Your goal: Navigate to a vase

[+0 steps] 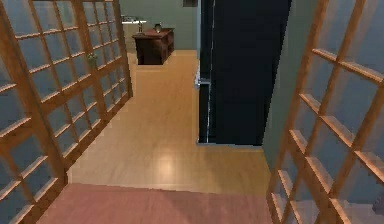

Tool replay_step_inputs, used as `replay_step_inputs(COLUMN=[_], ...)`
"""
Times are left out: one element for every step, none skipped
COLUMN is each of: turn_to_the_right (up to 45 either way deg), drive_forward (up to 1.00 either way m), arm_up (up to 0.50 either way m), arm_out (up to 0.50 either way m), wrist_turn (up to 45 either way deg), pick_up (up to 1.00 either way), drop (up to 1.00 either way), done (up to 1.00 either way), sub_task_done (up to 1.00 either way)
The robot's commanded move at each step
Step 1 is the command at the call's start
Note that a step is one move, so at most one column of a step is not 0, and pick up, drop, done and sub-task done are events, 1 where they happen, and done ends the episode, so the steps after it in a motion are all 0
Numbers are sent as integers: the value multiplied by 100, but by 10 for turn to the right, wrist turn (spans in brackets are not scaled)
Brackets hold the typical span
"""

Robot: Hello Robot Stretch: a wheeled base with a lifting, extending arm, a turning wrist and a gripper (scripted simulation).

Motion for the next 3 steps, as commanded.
replay_step_inputs(turn_to_the_right=[-90, 0, 0], drive_forward=[0, 100, 90], arm_up=[0, 0, 0], arm_out=[0, 0, 0], wrist_turn=[0, 0, 0], pick_up=[0, 0, 0], drop=[0, 0, 0], done=[0, 0, 0], sub_task_done=[0, 0, 0])
